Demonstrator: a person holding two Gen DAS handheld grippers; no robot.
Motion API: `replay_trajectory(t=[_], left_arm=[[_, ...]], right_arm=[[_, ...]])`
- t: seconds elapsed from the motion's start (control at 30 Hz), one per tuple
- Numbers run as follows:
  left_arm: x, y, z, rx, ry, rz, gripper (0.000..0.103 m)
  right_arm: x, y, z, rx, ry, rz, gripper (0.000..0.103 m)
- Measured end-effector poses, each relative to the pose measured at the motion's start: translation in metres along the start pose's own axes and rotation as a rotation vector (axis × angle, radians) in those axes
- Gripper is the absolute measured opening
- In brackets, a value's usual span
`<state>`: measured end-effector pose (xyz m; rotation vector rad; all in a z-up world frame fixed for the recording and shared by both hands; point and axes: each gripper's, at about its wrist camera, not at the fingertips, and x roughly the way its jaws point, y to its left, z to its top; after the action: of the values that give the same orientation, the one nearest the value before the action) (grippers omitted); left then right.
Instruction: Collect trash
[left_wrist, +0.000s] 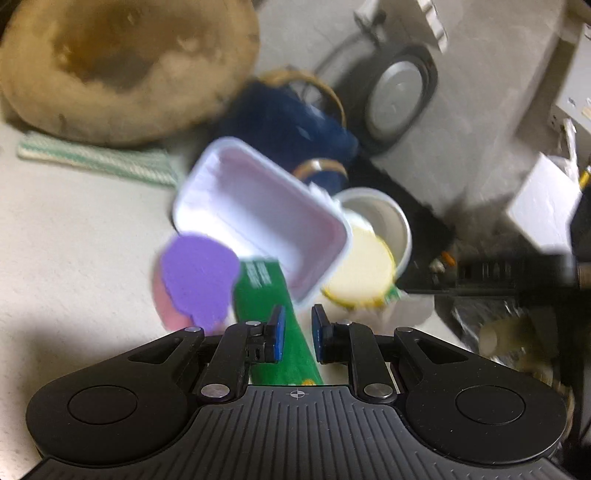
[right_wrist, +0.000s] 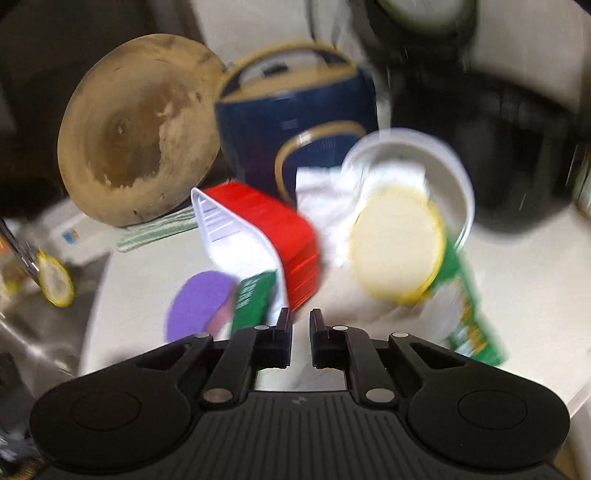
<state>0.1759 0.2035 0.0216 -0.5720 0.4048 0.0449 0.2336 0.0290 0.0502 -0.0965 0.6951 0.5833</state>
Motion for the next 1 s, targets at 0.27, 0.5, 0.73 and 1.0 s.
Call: replay_trajectory(t=[0.27, 0.5, 0.73, 1.0], left_arm=[[-0.062, 0.058, 0.012, -0.361, -0.422, 0.237, 0.018], [-0.068, 0.062, 0.013, -0.353, -0.453, 0.241, 0.018], [-0.065, 0.062, 0.013, -0.388, -0.396, 0.17, 0.018], [-0.056, 0.049, 0.011, -0.331, -0.335, 0.123, 0.018]], right_arm=[[0.035, 0.052, 0.005, -0.07, 0.005, 0.105, 0.072], [0.126, 0.135, 0.013, -0.324, -0.06, -0.019, 0.076], [0.116, 0.117, -0.001, -0.325, 0.066, 0.077, 0.069], [0.049, 0.067, 0.002, -0.299, -0.017, 0.005, 0.06]])
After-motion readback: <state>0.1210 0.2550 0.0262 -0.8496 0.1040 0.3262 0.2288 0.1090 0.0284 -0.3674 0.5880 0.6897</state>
